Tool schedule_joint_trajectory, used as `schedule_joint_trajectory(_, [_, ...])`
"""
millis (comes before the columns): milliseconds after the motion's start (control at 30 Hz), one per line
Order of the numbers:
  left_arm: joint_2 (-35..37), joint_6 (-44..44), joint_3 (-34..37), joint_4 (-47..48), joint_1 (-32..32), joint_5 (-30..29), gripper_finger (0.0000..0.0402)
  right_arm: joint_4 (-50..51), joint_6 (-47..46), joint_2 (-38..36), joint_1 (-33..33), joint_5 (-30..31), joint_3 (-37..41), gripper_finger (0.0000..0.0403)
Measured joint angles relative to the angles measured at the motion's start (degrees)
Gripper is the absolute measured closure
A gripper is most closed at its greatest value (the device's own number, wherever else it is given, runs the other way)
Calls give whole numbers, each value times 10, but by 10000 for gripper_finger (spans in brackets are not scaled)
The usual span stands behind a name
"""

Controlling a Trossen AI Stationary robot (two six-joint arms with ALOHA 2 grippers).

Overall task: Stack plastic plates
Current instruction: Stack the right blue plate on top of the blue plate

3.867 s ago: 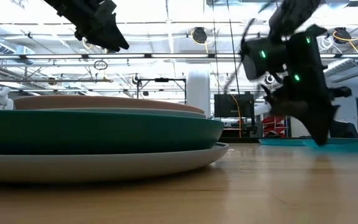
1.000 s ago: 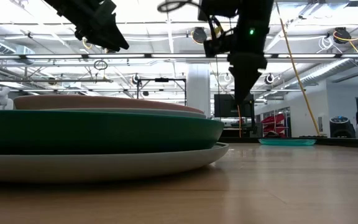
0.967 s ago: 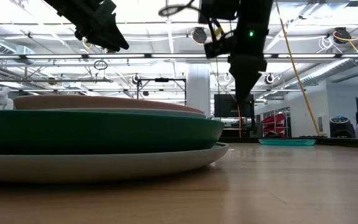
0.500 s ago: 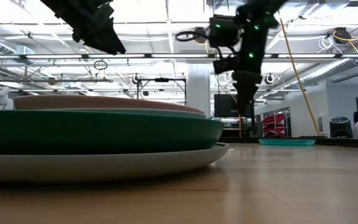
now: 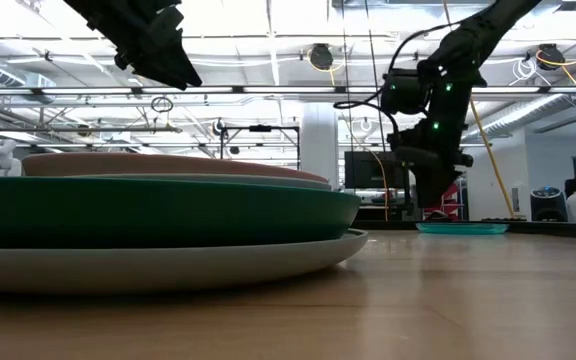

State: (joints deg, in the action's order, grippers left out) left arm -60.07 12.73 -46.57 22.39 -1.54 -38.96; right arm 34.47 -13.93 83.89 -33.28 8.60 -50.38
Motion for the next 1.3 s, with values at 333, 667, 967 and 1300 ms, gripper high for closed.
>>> schedule_joint_trajectory(333, [0, -5, 0, 0, 0, 0, 135, -19, -15, 9, -20, 64, 1, 273])
schedule_joint_trajectory(667, [0, -6, 0, 0, 0, 0, 135, -41, -12, 80, -20, 105, 1, 273])
schedule_joint_trajectory(967, [0, -10, 0, 0, 0, 0, 135, -67, -8, 111, -20, 109, 1, 305])
schedule_joint_trajectory(1300, [0, -10, 0, 0, 0, 0, 135, -69, -18, 113, -20, 110, 0, 390])
